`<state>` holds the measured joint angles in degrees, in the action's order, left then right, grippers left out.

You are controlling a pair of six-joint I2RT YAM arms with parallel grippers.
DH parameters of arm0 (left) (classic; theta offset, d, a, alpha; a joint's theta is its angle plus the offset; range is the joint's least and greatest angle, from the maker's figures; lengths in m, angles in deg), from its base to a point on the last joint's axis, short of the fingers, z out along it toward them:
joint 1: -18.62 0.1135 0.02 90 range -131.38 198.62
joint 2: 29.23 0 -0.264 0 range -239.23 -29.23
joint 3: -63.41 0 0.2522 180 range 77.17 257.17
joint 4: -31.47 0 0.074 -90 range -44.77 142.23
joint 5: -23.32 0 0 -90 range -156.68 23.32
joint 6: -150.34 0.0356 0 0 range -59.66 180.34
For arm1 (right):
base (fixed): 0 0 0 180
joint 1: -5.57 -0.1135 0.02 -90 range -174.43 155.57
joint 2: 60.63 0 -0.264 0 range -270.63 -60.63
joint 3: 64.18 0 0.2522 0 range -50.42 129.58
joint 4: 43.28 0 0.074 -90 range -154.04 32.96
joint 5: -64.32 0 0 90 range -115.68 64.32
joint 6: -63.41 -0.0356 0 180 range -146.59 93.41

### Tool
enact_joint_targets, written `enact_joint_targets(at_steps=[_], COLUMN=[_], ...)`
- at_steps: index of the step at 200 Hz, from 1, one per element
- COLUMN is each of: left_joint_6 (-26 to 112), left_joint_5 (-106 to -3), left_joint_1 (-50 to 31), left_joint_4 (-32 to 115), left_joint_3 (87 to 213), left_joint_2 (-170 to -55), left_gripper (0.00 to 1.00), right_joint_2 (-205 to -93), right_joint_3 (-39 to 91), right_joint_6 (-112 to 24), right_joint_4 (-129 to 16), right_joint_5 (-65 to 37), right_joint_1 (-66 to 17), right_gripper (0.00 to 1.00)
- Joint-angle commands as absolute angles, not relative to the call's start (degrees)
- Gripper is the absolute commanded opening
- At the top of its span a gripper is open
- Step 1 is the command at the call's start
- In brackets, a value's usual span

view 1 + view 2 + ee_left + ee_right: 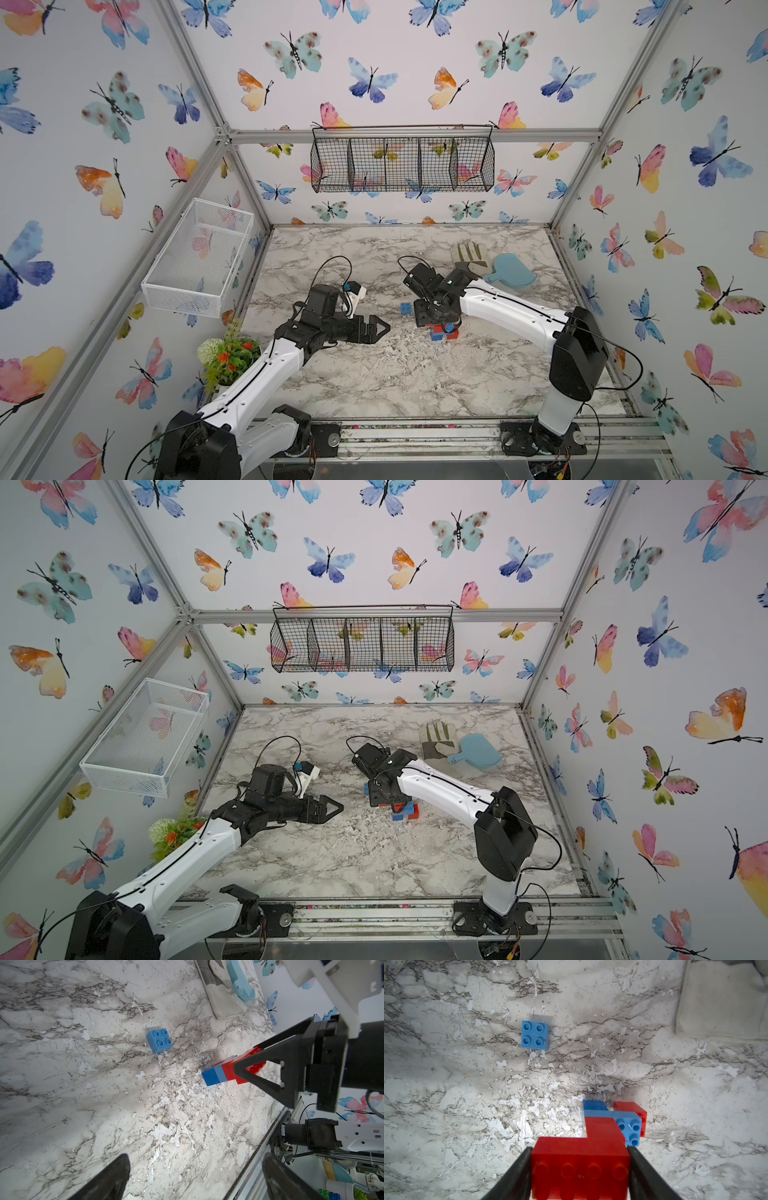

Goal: Assemble a giraffe with lego
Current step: Assemble the lego brick with the lego brick.

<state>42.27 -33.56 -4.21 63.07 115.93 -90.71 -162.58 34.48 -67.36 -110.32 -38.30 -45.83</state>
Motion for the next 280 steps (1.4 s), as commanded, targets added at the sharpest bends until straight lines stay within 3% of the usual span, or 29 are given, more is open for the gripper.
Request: enact_joint_targets(at_steps=[1,280], left_joint_6=[42.4,42.2], left_joint_5=[-32.9,-32.9], left_joint_1=[-4.0,-4.0], left_joint_4=[62.7,62.5], left_joint_3=[115.2,115.2], left_joint_2=[-91.0,-91.0], left_gripper=[0.98,0.98], right_joint_2=[-161.4,-162.5], right_joint_3=[33.4,31.1], right_joint_6=[-67.3,-67.7], right_joint_4=[-111.7,-111.7], right_joint_5=[-37.2,-35.1], right_joint_1=[-45.6,-45.6], right_gripper=[0.56,0.55])
